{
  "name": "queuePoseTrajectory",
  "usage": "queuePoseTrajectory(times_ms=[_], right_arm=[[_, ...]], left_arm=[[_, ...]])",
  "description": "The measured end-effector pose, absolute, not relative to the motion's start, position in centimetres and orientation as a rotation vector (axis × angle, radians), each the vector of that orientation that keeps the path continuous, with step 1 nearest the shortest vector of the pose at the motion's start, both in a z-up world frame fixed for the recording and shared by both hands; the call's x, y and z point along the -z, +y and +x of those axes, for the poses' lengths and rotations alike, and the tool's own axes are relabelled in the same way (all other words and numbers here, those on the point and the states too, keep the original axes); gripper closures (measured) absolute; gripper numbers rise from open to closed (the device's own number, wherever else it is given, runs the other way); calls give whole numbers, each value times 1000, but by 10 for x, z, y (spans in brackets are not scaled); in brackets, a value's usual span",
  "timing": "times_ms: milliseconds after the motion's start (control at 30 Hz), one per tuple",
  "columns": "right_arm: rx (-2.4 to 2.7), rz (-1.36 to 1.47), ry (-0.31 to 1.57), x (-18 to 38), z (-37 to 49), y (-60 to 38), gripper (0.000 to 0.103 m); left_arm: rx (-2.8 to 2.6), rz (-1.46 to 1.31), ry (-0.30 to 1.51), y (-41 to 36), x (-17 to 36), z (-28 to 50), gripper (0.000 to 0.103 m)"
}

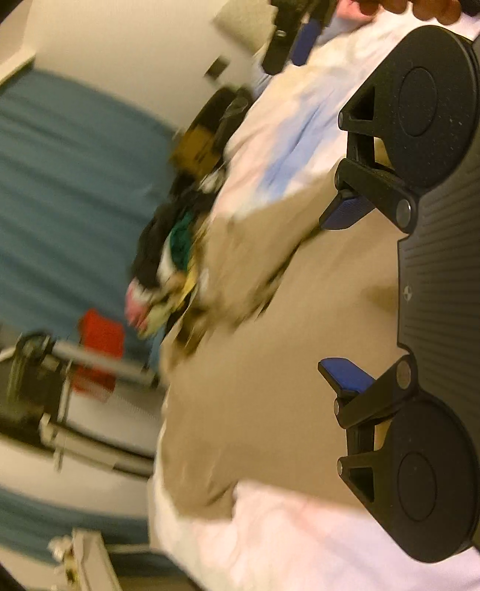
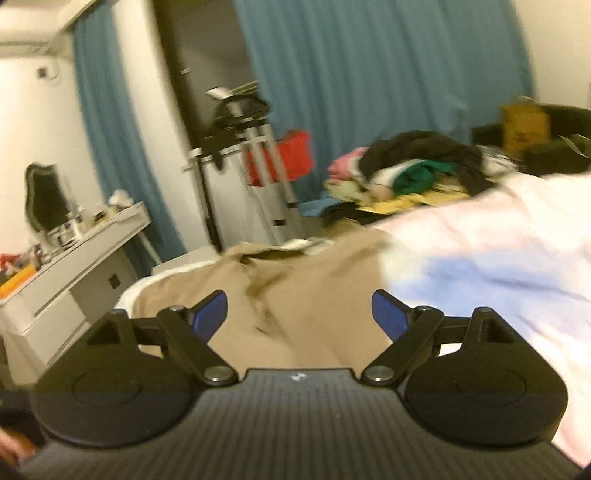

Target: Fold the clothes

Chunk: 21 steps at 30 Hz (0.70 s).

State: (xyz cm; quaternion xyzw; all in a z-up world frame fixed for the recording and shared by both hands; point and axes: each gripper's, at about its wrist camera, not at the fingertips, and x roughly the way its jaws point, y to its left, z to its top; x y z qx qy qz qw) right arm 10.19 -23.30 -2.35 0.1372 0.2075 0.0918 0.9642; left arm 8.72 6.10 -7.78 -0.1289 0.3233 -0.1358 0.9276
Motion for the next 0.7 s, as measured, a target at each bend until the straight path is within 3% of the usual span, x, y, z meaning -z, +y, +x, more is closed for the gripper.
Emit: queuePoseTrajectory(times_ms=[200, 467, 700], right_arm=[[-56, 419, 419, 33, 30, -302, 16], [-25, 538, 379, 47, 12, -356, 16], [-25, 592, 383, 58, 15, -383, 16]], left_arm=[[482, -224, 798, -19, 100, 55, 31], [601, -188, 936, -95, 115, 38, 48], [579, -110, 981, -137, 118, 29, 48]])
